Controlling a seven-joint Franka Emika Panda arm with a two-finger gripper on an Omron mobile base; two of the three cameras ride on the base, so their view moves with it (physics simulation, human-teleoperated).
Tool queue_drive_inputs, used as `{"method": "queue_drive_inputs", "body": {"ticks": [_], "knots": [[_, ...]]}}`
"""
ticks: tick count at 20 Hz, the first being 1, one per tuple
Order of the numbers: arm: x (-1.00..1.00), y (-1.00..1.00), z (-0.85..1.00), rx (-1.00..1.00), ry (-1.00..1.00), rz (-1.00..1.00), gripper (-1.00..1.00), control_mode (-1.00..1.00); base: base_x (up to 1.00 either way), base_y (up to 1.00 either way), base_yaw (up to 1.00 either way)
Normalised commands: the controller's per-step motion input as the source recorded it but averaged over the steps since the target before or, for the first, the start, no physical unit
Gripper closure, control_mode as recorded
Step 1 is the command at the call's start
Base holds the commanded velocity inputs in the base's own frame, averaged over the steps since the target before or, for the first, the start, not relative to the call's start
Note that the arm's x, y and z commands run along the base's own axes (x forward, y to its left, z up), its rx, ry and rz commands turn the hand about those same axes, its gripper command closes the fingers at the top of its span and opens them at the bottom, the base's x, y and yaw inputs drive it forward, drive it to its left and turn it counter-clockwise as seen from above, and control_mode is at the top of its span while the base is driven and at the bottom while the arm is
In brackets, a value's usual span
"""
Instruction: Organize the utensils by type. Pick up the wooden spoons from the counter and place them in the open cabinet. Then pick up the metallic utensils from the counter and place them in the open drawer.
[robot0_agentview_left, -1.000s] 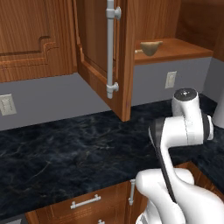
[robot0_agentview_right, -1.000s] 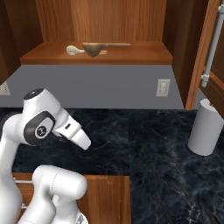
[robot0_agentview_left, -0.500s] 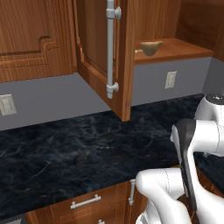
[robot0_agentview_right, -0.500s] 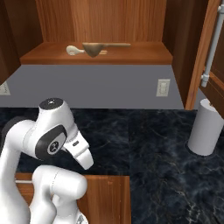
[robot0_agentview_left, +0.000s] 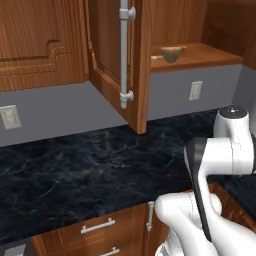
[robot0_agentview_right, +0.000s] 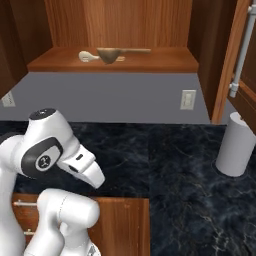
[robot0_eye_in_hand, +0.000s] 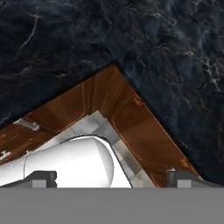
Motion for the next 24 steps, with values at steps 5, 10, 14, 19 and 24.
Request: {"method": "queue_drive_inputs", "body": {"ticks": [5,10,14,19,24], "knots": [[0.00,0.00,0.00,0.00,0.00,0.00,-1.00,1.00,-0.83,0.00,0.21],[0.00,0.00,0.00,0.00,0.00,0.00,-1.00,1.00,-0.82,0.00,0.16],[0.00,0.00,0.00,0.00,0.00,0.00,-1.00,1.00,-0.79,0.03,0.12],[0.00,0.00,0.00,0.00,0.00,0.00,-1.00,1.00,-0.54,0.39,0.40],[0.00,0.00,0.00,0.00,0.00,0.00,-1.00,1.00,-0.38,0.74,0.67]]}}
